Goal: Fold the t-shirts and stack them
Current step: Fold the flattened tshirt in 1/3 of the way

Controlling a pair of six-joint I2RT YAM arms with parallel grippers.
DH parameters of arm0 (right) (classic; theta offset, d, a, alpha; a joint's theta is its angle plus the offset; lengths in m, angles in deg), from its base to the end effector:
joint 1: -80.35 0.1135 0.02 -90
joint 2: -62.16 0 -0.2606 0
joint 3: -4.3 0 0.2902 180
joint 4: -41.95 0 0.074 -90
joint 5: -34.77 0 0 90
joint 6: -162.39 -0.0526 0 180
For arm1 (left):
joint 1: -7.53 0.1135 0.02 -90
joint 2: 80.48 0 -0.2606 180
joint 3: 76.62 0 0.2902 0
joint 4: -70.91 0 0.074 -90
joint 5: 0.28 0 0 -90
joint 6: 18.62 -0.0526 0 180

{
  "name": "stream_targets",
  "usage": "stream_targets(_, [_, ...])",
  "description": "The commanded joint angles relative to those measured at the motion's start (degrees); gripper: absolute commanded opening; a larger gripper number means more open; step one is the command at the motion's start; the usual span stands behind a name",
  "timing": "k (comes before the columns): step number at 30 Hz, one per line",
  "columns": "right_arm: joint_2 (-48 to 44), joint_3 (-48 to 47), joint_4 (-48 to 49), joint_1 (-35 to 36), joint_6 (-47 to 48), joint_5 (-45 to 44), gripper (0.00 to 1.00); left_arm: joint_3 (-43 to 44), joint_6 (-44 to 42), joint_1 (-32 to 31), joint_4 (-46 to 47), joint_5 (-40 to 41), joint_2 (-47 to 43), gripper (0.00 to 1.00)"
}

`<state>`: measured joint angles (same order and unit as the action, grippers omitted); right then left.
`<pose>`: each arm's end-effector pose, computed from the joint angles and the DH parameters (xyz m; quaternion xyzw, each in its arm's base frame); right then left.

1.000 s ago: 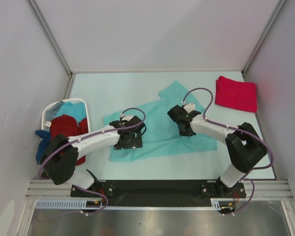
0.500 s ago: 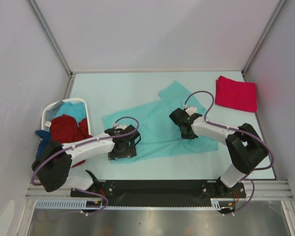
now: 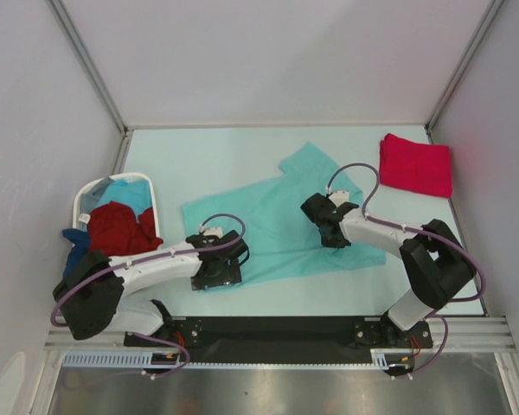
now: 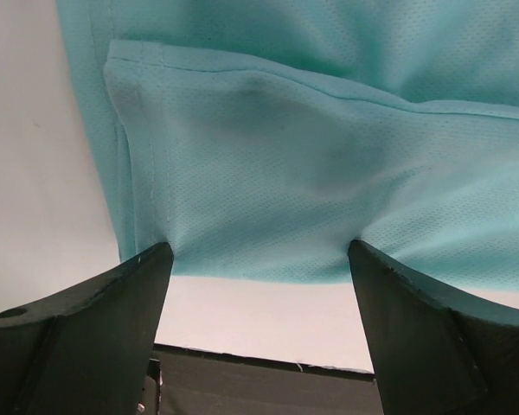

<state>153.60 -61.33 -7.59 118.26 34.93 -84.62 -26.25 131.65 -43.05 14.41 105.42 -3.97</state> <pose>0.2668 0.1751 0.1317 0.0286 0.9595 -0.1237 0.2514 0.1607 -0.1730 0.1154 -0.0922 0.9843 0.0250 0.1483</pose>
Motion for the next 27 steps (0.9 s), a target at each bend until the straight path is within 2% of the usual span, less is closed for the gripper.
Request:
stream_targets(1, [-1.88,-0.62,0.43,-0.56,0.71,-0.76,0.00,0.67,1.25,-1.35,-2.79,0.63,-1.71,0.89])
stream_targets(4, [-2.75,-3.17,-0.62,-0.56,1.32,-1.55,0.08,6.37,0.03,-1.44,-6.13,5.19,-4.34,0.91])
stream_targets(5, [-3.02,-4.74,-0.89,-0.56,1.42,-1.81,0.14,8.04,-0.59,-1.44,-7.70,6.43,-4.70,0.91])
stream_targets(10, [-3.90,-8.62,-3.43,-1.43,2.38,-3.83,0.24,16.40,-1.91,-1.44,-10.70,9.70,-4.88,0.93])
stream_targets(17, [-6.36,-9.06,-7.04,-3.98,2.12,-5.59,0.26,15.71,-1.65,-1.44,-9.48,8.21,-4.27,0.93])
stream_targets(27, [-11.54,-2.74,-11.61,-5.92,-0.95,-6.21,0.31,14.65,-4.19,-1.44,-5.61,5.92,-1.89,0.94])
